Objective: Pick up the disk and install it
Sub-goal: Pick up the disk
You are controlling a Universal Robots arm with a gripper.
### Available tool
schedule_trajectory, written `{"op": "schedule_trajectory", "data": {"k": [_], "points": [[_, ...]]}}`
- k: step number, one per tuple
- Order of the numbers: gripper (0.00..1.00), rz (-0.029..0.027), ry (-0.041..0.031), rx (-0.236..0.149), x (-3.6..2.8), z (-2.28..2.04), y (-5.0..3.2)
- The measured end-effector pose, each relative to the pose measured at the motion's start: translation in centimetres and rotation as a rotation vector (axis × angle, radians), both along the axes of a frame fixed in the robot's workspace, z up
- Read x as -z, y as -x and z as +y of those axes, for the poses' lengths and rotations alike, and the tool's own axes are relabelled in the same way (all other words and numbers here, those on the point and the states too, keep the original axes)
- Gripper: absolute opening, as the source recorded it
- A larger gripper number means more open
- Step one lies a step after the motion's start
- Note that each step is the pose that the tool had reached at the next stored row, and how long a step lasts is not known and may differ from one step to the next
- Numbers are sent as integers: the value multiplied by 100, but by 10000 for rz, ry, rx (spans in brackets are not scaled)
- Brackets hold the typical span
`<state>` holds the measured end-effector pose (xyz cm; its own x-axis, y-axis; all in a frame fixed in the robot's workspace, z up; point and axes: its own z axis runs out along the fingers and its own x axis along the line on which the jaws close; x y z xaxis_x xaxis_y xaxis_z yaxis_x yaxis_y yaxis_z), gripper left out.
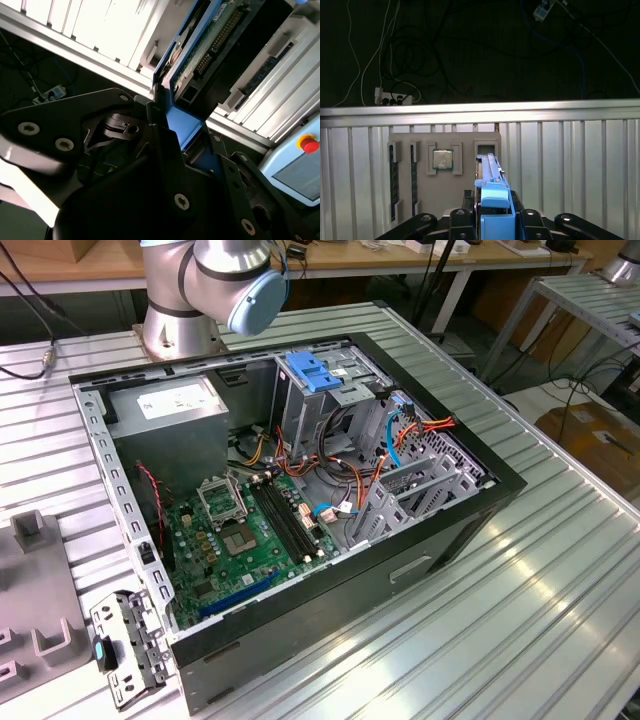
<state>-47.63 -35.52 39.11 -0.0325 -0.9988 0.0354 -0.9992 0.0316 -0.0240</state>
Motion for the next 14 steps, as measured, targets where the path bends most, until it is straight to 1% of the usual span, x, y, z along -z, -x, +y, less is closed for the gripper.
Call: {"op": "schedule_trajectory", "data": {"k": [2,4,5,14], "points": [[37,-1,0,0,-26,0,0],[37,1,1,0,-70,0,0],[37,0,0,0,-82,0,0],[37,3,0,0,-155,0,0]]}}
